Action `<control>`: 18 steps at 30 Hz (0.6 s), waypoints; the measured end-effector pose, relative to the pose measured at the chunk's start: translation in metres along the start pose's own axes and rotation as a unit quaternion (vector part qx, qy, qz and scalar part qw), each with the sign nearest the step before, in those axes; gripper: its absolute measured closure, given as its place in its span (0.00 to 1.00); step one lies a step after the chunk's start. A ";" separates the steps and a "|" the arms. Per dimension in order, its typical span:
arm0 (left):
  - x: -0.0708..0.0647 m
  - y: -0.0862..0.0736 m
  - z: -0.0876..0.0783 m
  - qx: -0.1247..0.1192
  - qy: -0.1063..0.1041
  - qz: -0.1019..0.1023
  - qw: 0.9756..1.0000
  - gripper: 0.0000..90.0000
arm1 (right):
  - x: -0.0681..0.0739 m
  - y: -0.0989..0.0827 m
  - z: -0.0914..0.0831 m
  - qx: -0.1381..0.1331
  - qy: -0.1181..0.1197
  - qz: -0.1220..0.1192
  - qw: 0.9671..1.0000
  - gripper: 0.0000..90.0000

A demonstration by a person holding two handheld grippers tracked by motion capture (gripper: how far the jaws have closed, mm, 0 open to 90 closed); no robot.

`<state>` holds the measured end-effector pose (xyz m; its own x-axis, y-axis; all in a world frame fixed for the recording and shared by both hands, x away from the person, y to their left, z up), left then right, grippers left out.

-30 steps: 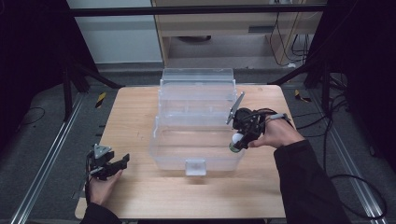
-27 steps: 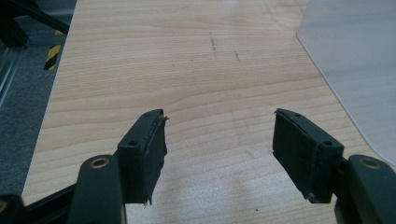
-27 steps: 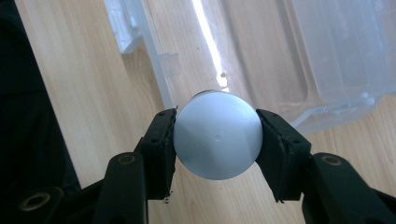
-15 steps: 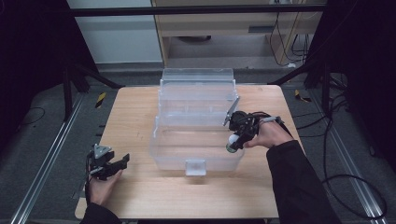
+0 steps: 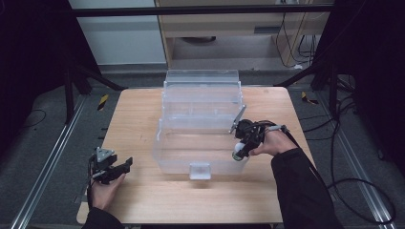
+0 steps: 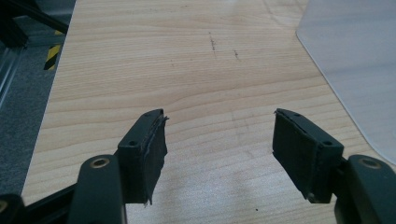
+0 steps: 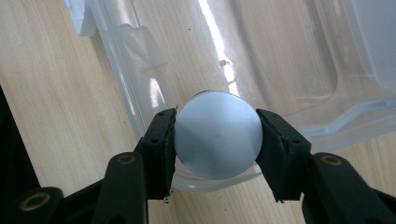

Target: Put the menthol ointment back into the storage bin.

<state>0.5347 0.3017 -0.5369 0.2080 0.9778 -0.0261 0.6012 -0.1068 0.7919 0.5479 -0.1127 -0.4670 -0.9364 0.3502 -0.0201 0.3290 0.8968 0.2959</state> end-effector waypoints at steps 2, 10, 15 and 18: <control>0.000 0.000 0.000 0.000 0.000 0.000 1.000 0.38 | 0.000 -0.002 0.003 0.003 0.001 0.000 1.000 0.56; 0.000 0.000 0.000 0.000 0.001 0.001 1.000 0.38 | 0.000 -0.007 0.012 0.005 0.006 0.003 1.000 0.56; 0.000 0.000 0.000 0.001 0.001 0.001 1.000 0.38 | 0.001 -0.007 0.016 0.010 0.007 0.002 1.000 0.56; 0.000 0.000 0.000 0.000 0.000 0.001 1.000 0.38 | 0.001 -0.007 0.018 0.012 0.007 0.001 1.000 0.56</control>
<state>0.5347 0.3021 -0.5367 0.2084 0.9777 -0.0243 0.6012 -0.1085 0.7917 0.5469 -0.1140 -0.4860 -0.9376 0.3476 -0.0066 0.3328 0.9029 0.2720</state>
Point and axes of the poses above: each handheld gripper's, and its own axes: z roughly forward along the jaws, y roughly out of its top, x roughly to its left, the point moved 10 cm from there along z, roughly forward along the jaws, and after that the axes turned 1 degree about -z, right-handed, at the moved point
